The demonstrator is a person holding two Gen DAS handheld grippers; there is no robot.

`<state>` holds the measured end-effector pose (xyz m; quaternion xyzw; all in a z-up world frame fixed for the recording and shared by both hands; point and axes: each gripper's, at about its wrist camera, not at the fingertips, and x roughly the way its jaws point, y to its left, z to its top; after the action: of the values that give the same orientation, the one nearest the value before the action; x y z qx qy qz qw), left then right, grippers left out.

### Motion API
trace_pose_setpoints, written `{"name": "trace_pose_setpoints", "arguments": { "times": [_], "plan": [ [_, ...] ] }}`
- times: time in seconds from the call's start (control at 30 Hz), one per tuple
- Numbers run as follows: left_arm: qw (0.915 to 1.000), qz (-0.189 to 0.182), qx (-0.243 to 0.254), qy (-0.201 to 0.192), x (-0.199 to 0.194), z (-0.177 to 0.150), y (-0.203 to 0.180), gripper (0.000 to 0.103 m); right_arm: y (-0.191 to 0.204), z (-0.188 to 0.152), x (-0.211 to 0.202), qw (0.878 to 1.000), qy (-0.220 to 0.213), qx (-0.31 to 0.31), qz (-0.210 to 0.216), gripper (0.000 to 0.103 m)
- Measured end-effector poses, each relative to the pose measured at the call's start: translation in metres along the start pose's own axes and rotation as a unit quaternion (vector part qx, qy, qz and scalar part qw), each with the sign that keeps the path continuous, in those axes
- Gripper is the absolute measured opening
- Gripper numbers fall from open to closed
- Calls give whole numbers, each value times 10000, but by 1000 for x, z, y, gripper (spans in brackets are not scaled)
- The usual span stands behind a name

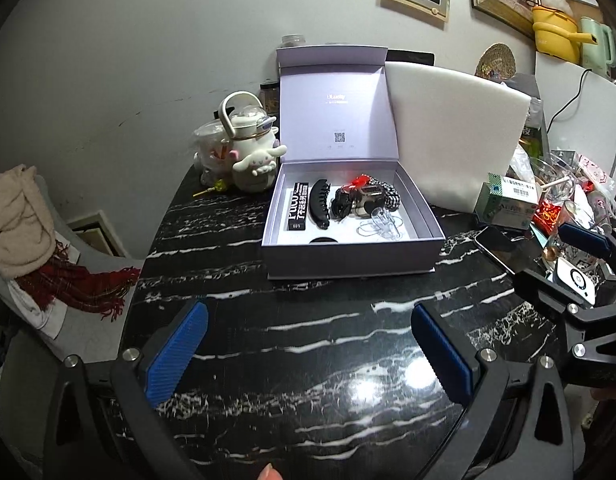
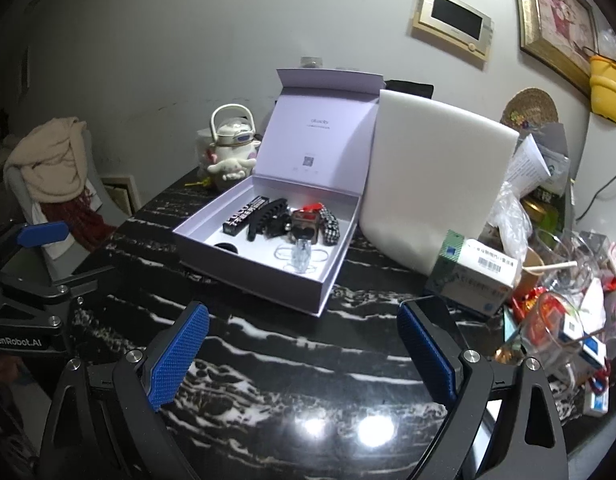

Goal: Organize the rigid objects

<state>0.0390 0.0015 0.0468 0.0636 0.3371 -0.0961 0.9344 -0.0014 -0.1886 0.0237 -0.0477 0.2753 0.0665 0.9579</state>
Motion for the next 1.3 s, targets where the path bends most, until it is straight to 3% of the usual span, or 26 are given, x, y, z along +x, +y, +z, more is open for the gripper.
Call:
{"name": "trace_pose_setpoints", "arguments": {
  "times": [0.97,1.3],
  "plan": [
    [9985,509,174,-105,-27,-30,3,103,14,-23,-25,9998,-57,191,-28,96],
    [9984,476,279,-103,-28,-29,-2,103,11,-23,-25,9996,-32,284,-4,96]
  ]
}}
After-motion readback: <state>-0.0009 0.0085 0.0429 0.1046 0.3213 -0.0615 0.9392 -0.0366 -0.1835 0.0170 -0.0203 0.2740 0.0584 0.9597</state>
